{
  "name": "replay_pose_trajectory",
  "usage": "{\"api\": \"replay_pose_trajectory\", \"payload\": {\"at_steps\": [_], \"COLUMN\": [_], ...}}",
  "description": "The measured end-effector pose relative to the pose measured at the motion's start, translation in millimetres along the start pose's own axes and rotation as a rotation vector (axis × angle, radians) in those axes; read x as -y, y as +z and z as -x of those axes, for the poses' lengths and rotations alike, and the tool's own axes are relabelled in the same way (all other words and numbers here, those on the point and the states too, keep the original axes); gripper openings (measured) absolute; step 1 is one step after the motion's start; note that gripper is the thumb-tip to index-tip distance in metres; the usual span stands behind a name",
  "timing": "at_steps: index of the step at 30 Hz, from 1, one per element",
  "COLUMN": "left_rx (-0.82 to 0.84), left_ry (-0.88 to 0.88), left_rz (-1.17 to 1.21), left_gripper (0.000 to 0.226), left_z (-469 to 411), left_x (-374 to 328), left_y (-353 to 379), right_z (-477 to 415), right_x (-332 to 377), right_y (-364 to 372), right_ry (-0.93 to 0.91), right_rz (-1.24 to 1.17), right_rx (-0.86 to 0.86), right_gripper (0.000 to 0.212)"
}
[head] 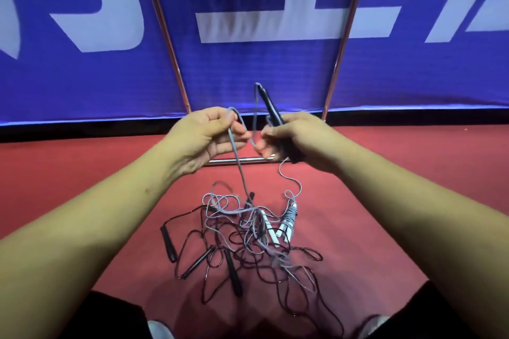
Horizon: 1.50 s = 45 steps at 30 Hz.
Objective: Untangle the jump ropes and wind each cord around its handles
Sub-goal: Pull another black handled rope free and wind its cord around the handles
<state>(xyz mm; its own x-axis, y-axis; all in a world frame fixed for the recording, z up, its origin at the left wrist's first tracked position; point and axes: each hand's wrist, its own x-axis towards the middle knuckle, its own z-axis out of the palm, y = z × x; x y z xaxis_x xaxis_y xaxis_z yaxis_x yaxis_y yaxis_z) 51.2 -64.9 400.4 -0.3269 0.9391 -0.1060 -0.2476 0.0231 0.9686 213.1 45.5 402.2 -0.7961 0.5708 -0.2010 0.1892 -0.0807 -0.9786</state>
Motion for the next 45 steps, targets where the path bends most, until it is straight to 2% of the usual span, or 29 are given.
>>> {"api": "replay_pose_trajectory", "payload": {"at_steps": [2, 6, 8, 11, 13, 15, 17, 21, 24, 26, 28, 30, 32, 35, 37, 39, 40, 41, 42, 44, 45], "left_rx": [-0.052, -0.141, -0.165, -0.191, -0.041, 0.244, 0.374, 0.159, -0.068, -0.049, 0.149, 0.336, 0.441, 0.419, 0.352, 0.270, 0.243, 0.253, 0.293, 0.373, 0.384], "left_ry": [0.011, 0.022, 0.029, 0.032, 0.004, -0.066, -0.108, -0.051, -0.005, -0.006, -0.033, -0.074, -0.062, -0.166, -0.255, -0.216, -0.196, -0.192, -0.184, -0.102, -0.061], "left_rz": [0.161, 0.329, 0.315, 0.123, -0.004, -0.091, -0.044, 0.213, 0.199, 0.092, -0.068, -0.357, -0.688, -1.133, -1.179, -1.072, -1.017, -1.019, -1.088, -1.286, -1.259], "left_gripper": [0.021, 0.018, 0.018, 0.022, 0.028, 0.039, 0.038, 0.030, 0.015, 0.022, 0.035, 0.028, 0.016, 0.012, 0.021, 0.020, 0.016, 0.008, 0.014, 0.051, 0.065], "left_z": [2, 2, -1, -4, -1, 5, 9, 6, 0, -2, -1, -1, -3, -7, -7, -10, -11, -11, -13, -9, -9], "left_x": [-4, -5, -4, 3, 12, 28, 42, 48, 48, 51, 62, 77, 92, 104, 105, 102, 100, 98, 102, 104, 104], "left_y": [3, 2, 0, -6, -7, -1, 11, 25, 19, 18, 20, 19, 10, -27, -47, -46, -40, -31, -25, -11, -5], "right_z": [-1, -1, -1, -4, -4, -2, 1, 4, 4, 2, 1, 1, 1, 4, 8, 14, 15, 16, 15, 13, 13], "right_x": [-7, -20, -19, -7, 6, 19, 27, 40, 43, 40, 37, 38, 44, 58, 61, 57, 55, 52, 52, 55, 56], "right_y": [18, 45, 48, 43, 34, 27, 22, 15, 11, 13, 16, 18, 14, -6, -20, -27, -27, -27, -26, -21, -17], "right_ry": [-0.040, -0.092, -0.145, -0.182, -0.181, -0.184, -0.192, -0.212, -0.222, -0.209, -0.195, -0.192, -0.230, -0.341, -0.406, -0.409, -0.396, -0.383, -0.370, -0.346, -0.329], "right_rz": [-0.159, -0.120, -0.050, -0.158, -0.344, -0.504, -0.565, -0.619, -0.674, -0.710, -0.740, -0.737, -0.727, -0.768, -0.604, -0.369, -0.335, -0.368, -0.440, -0.598, -0.656], "right_rx": [0.093, 0.178, 0.119, -0.040, -0.113, -0.114, -0.084, -0.118, -0.137, -0.122, -0.092, -0.092, -0.120, -0.183, -0.252, -0.290, -0.283, -0.267, -0.241, -0.176, -0.145], "right_gripper": [0.011, 0.012, 0.005, 0.017, 0.020, 0.018, 0.013, 0.017, 0.018, 0.017, 0.015, 0.016, 0.016, 0.015, 0.017, 0.018, 0.018, 0.018, 0.017, 0.016, 0.016]}}
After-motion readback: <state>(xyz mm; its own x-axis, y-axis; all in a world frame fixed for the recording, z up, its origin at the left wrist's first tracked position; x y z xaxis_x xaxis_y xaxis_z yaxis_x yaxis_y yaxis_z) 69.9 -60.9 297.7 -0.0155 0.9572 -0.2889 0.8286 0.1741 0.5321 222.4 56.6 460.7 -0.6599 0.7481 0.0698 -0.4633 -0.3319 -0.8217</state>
